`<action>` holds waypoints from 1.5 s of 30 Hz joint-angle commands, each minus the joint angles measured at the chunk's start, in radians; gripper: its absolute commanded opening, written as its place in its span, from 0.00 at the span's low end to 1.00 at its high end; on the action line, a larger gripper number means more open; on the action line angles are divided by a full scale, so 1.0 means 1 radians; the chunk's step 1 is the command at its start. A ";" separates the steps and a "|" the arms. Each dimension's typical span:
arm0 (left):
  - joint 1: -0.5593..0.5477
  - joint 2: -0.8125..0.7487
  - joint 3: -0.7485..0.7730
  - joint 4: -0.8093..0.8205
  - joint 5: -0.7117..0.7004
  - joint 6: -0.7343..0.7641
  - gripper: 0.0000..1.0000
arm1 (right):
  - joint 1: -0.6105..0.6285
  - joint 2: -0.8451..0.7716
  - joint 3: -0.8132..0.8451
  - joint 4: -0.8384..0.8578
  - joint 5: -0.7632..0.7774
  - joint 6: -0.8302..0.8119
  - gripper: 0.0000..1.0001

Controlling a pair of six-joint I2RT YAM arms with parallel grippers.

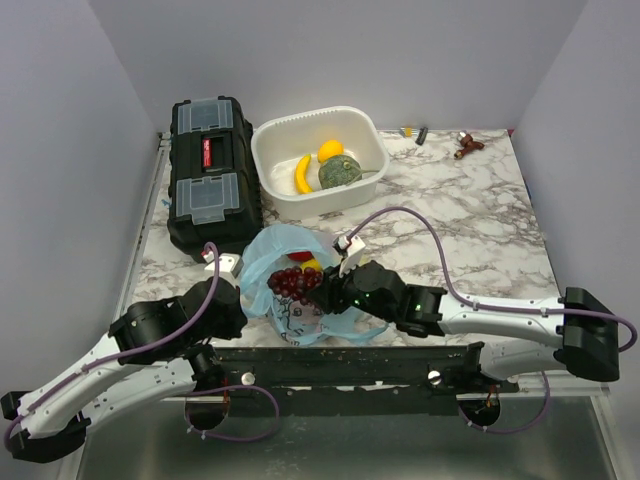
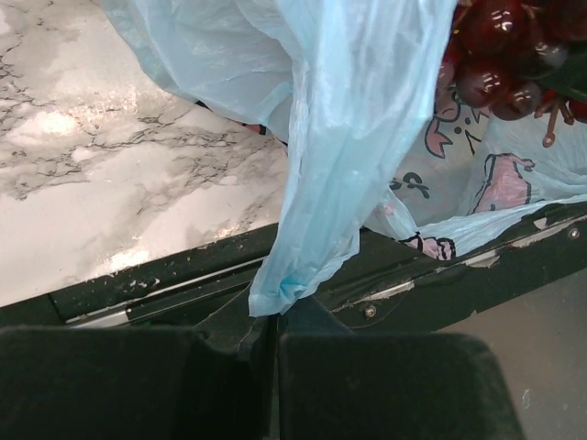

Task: Take the fake fruits out of the plastic bag
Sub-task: Take out the fake fruit from the plastic bag, then place the fake fruit in the bin.

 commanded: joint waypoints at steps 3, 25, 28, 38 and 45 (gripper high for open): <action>-0.004 -0.008 -0.004 -0.004 -0.024 -0.002 0.00 | 0.006 -0.078 0.069 -0.062 -0.071 -0.010 0.01; -0.003 -0.003 -0.001 -0.013 -0.043 -0.016 0.00 | 0.005 -0.151 0.390 -0.321 0.026 -0.234 0.01; -0.003 0.002 0.000 -0.014 -0.045 -0.017 0.00 | 0.004 -0.100 0.465 -0.334 0.053 -0.254 0.01; -0.004 -0.014 -0.002 -0.013 -0.042 -0.017 0.00 | -0.097 0.124 0.675 -0.257 0.133 -0.301 0.01; -0.004 -0.026 -0.001 -0.010 -0.040 -0.015 0.00 | -0.266 0.309 0.853 -0.210 0.091 -0.228 0.01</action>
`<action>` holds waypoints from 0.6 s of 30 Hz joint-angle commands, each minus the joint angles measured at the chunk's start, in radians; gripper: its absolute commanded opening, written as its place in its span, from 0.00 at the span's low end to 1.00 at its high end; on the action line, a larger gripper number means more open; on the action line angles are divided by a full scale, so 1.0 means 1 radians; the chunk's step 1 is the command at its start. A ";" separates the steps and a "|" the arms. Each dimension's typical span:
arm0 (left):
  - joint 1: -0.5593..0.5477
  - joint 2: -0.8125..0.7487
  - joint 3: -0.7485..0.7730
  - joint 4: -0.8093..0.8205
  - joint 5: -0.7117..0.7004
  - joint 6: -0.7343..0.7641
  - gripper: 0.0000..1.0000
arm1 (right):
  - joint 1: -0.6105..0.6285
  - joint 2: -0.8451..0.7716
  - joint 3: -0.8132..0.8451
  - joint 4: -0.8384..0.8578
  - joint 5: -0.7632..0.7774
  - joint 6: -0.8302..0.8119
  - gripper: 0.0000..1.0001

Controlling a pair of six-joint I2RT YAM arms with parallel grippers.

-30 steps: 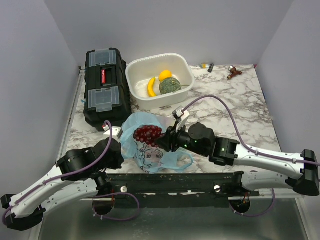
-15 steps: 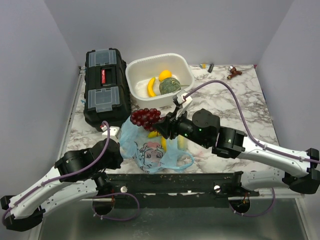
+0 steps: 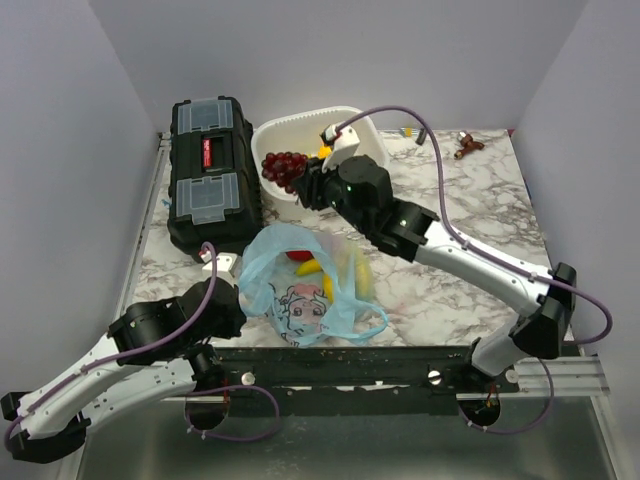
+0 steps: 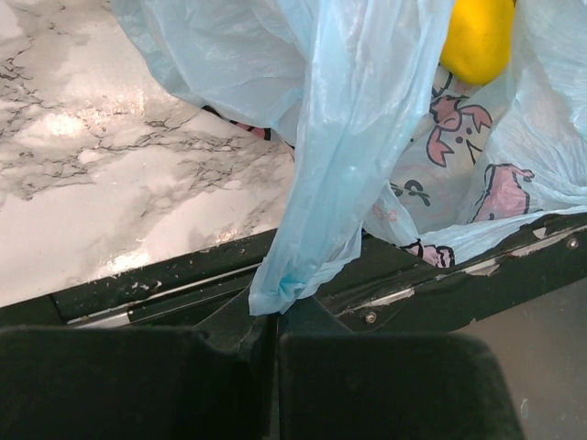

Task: Take the fake fruits out of the plastic bag
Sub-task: Place the fake fruit in the bin.

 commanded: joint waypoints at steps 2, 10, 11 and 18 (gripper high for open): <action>-0.004 -0.022 -0.002 -0.009 -0.022 -0.003 0.00 | -0.112 0.108 0.152 0.107 -0.025 0.038 0.01; -0.004 -0.043 -0.003 -0.007 -0.022 -0.004 0.00 | -0.258 0.332 0.374 0.160 -0.052 0.045 0.01; -0.004 -0.045 -0.003 -0.007 -0.022 -0.003 0.00 | -0.274 0.374 0.403 0.163 -0.059 0.046 0.01; -0.004 -0.063 -0.003 -0.009 -0.026 -0.008 0.00 | -0.324 0.637 0.639 0.144 -0.066 0.000 0.01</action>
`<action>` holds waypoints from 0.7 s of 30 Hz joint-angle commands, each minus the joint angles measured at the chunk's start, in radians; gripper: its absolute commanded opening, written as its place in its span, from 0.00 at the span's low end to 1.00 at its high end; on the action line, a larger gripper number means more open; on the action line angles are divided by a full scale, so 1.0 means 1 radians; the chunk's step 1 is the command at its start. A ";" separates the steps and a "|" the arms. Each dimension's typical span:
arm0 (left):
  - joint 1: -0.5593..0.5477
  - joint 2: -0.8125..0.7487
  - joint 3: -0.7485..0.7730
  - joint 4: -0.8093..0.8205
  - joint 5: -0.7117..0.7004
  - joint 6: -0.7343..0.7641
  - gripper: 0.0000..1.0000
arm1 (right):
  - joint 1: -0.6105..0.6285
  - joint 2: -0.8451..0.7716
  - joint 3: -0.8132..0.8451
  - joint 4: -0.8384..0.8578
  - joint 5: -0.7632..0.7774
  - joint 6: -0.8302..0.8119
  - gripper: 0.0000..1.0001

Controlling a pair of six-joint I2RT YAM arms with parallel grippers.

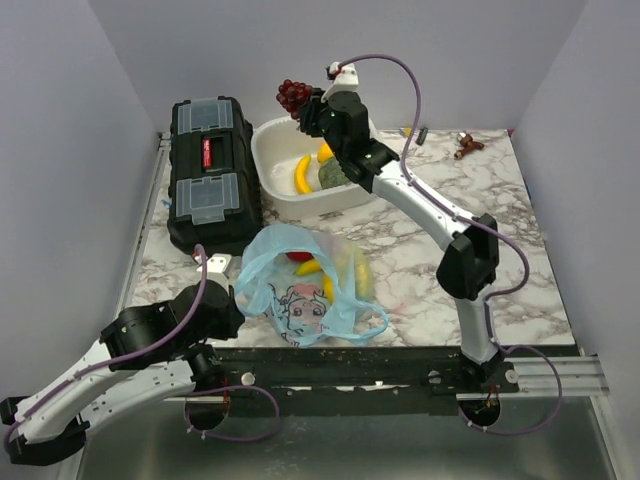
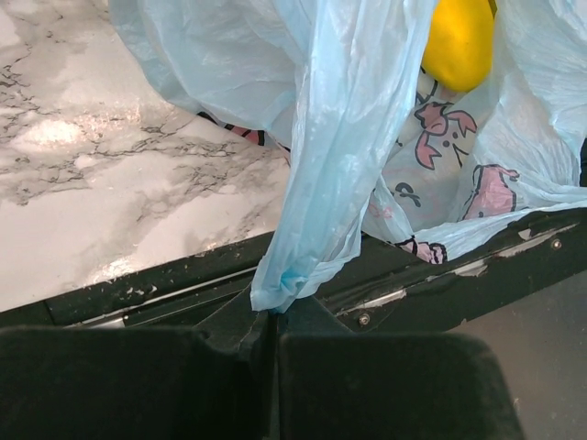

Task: Take the fake fruits out of the plastic bag
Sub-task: Place the fake fruit in the bin.

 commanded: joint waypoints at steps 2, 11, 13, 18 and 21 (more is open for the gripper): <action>-0.004 -0.017 -0.003 -0.007 -0.024 -0.006 0.00 | -0.017 0.184 0.152 0.020 -0.024 -0.048 0.01; -0.004 -0.001 -0.003 -0.011 -0.028 -0.009 0.00 | -0.017 0.405 0.248 -0.027 -0.066 -0.056 0.00; -0.004 0.003 -0.003 -0.010 -0.026 -0.008 0.00 | -0.017 0.443 0.260 -0.028 -0.081 -0.050 0.01; -0.003 0.005 -0.003 -0.009 -0.026 -0.006 0.00 | -0.017 0.558 0.353 -0.050 -0.126 -0.056 0.01; -0.003 0.003 -0.003 -0.009 -0.026 -0.007 0.00 | -0.017 0.605 0.390 -0.043 -0.145 -0.068 0.01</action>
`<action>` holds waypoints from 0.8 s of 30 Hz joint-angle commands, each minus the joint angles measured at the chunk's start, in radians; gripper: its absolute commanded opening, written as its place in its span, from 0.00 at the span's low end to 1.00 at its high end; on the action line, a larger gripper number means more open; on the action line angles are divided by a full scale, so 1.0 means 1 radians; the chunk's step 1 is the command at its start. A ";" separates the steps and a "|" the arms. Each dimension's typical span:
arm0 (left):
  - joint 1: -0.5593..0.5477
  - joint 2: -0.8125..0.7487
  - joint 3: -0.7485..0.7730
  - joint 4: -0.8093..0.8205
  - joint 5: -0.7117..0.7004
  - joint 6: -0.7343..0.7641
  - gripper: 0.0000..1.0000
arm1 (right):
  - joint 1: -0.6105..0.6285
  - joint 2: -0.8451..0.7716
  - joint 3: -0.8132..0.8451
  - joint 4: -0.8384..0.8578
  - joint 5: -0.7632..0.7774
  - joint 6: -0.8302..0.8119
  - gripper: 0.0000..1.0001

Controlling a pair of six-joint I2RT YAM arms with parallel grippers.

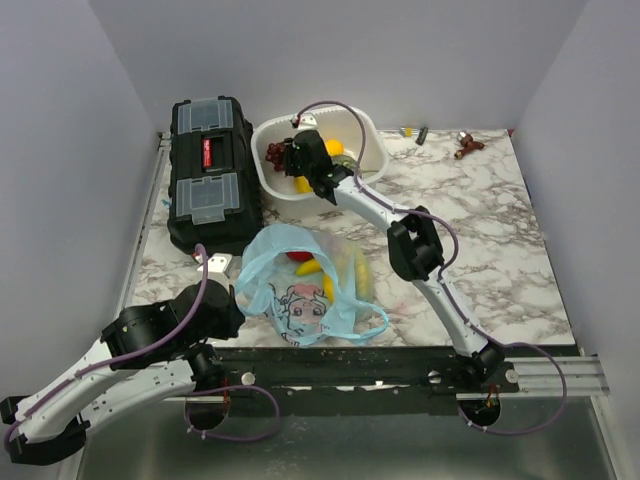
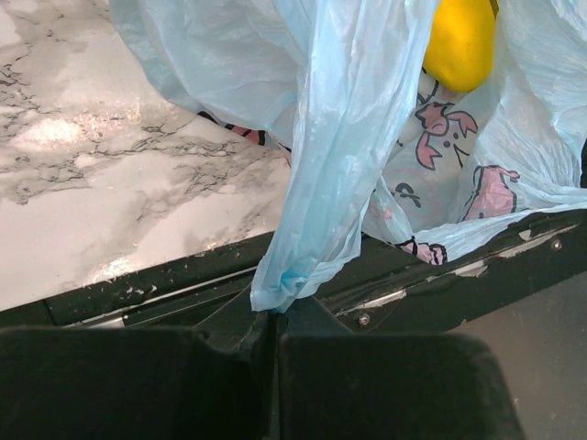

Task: Take the fake fruits out of the plastic bag
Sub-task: Place the fake fruit in the bin.

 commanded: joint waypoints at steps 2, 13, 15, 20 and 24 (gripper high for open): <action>-0.003 0.003 -0.003 -0.009 -0.025 -0.004 0.00 | 0.005 0.069 0.078 0.032 -0.052 -0.030 0.05; -0.004 -0.017 -0.003 -0.007 -0.022 -0.002 0.00 | 0.004 0.139 0.083 0.032 -0.059 -0.068 0.30; -0.004 -0.016 -0.003 -0.007 -0.023 -0.003 0.00 | 0.005 0.139 0.083 0.029 -0.053 -0.076 0.33; -0.004 -0.014 -0.003 -0.008 -0.024 -0.003 0.00 | 0.005 0.155 0.079 0.014 -0.043 -0.126 0.41; -0.002 -0.017 -0.003 -0.007 -0.025 -0.003 0.00 | 0.005 0.149 0.096 -0.030 -0.045 -0.145 0.56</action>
